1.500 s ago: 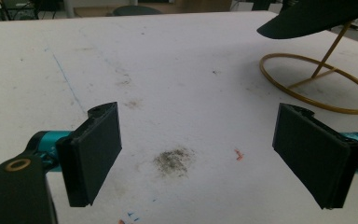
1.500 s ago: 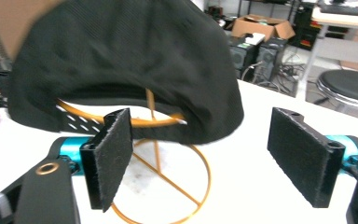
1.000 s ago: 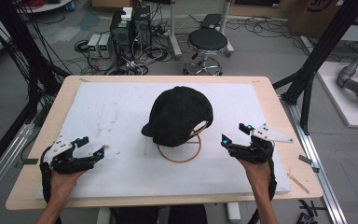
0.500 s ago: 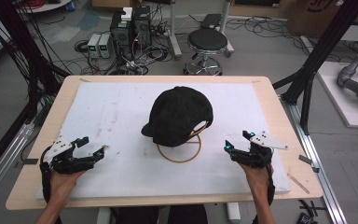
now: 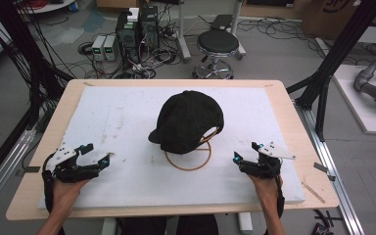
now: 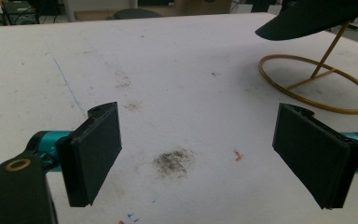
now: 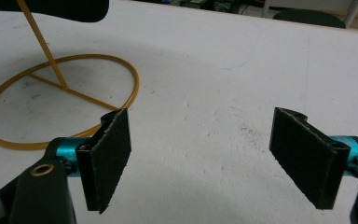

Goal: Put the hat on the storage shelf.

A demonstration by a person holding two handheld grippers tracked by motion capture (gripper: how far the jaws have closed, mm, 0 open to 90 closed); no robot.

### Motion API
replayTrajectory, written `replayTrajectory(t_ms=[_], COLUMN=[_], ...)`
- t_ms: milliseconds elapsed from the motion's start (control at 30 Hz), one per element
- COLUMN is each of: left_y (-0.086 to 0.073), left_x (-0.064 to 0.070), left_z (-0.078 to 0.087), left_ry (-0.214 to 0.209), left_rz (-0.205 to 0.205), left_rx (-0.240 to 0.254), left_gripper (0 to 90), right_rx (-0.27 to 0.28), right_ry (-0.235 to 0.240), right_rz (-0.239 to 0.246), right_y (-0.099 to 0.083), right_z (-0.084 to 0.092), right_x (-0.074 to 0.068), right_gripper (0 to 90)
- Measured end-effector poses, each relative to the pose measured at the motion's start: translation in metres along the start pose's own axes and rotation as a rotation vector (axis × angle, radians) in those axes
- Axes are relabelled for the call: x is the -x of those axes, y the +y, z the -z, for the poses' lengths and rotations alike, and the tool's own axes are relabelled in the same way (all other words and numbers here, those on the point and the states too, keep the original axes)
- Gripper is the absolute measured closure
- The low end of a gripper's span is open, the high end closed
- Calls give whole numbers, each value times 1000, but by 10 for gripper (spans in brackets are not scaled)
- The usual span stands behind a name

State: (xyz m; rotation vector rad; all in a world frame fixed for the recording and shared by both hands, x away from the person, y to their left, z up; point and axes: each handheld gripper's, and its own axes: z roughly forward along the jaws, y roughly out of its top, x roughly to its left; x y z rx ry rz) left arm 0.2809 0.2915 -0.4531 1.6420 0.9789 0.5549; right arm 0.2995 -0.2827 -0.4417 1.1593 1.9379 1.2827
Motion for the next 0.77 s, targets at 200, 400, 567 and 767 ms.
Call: replayTrajectory(t_ms=[200, 400, 567, 767], left_y=[0, 0, 0, 0], left_x=[0, 0, 0, -1], left_z=[0, 0, 0, -1], left_ry=[1, 1, 2, 2], left_rz=[0, 0, 0, 10], left_rx=[3, -4, 0, -6], left_gripper=[153, 153, 153, 153], right_rx=[-10, -14, -13, -9], right_ry=[-14, -25, -35, -39], right_rz=[6, -6, -8, -9], right_y=[-4, -6, -10, -10], right_z=[-4, -4, -5, -3], right_x=[0, 4, 3, 2], right_gripper=[210, 210, 210, 210])
